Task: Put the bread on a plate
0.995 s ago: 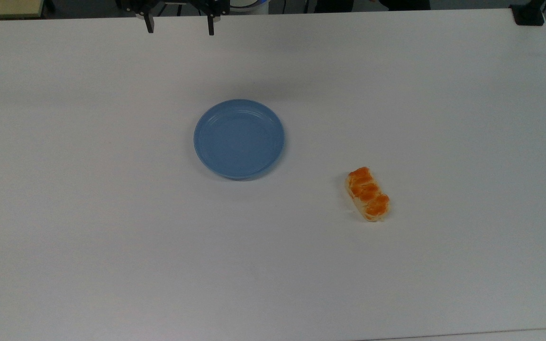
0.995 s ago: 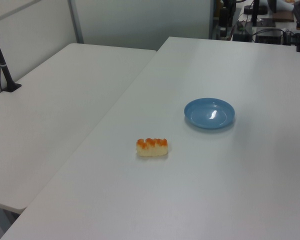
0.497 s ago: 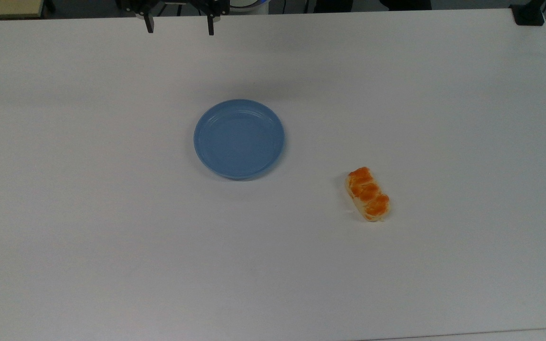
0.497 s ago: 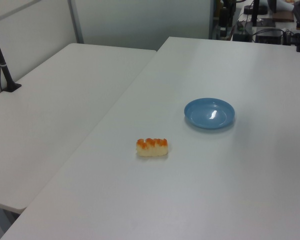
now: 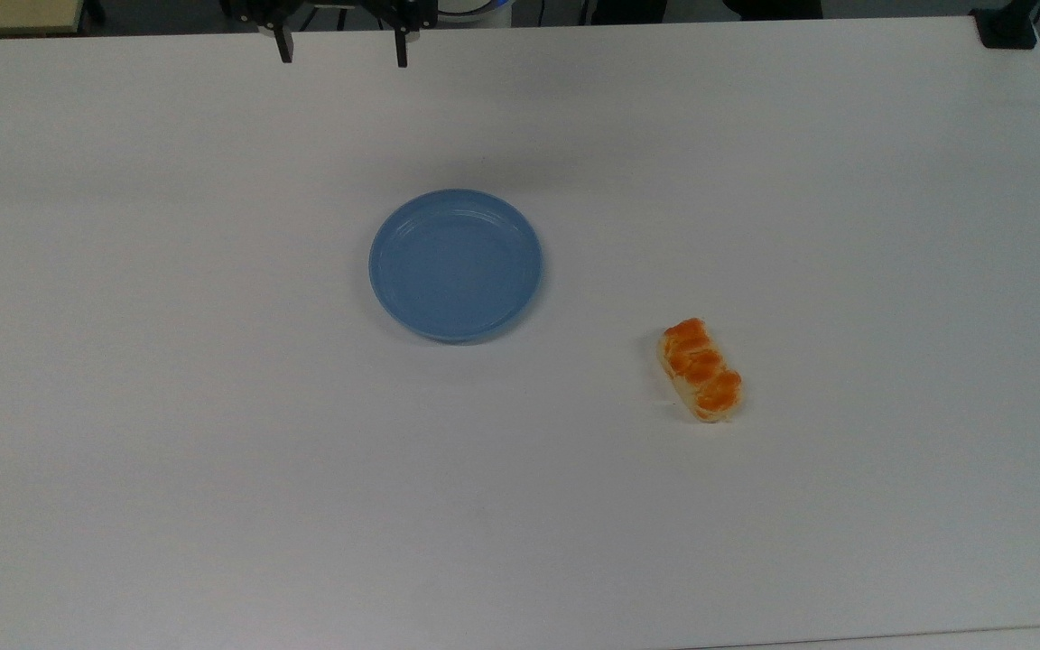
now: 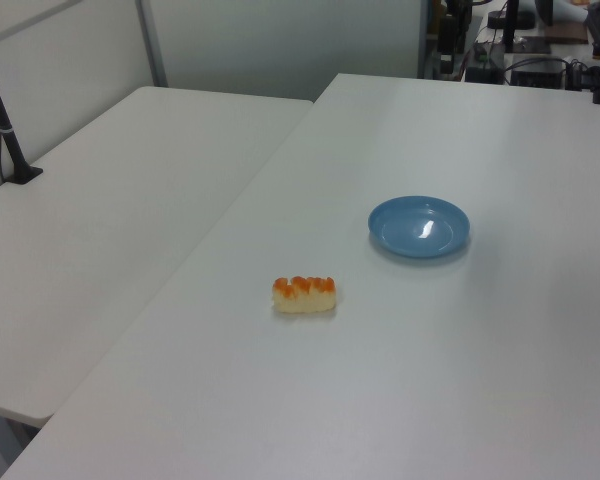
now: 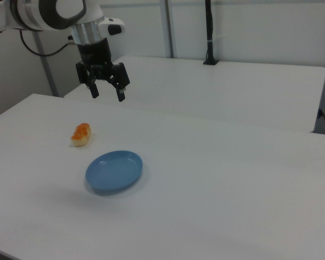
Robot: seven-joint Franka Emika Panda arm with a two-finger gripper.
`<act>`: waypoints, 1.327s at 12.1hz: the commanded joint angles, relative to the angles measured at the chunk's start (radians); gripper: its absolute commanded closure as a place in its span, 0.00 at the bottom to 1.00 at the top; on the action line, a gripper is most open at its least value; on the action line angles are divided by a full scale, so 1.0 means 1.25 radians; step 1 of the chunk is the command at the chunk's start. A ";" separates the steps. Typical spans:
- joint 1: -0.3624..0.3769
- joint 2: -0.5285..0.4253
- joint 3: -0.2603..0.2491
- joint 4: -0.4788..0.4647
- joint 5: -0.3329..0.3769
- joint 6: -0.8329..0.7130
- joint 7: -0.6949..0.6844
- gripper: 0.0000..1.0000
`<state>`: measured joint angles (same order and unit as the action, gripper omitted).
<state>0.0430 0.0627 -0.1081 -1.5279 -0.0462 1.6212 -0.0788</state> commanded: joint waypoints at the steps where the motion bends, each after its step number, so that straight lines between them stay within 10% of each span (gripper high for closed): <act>1: -0.009 -0.018 0.009 -0.012 0.004 -0.015 -0.007 0.00; 16: -0.007 -0.016 0.030 -0.029 0.004 -0.015 -0.007 0.00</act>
<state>0.0430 0.0634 -0.0947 -1.5350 -0.0462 1.6203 -0.0788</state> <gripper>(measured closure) 0.000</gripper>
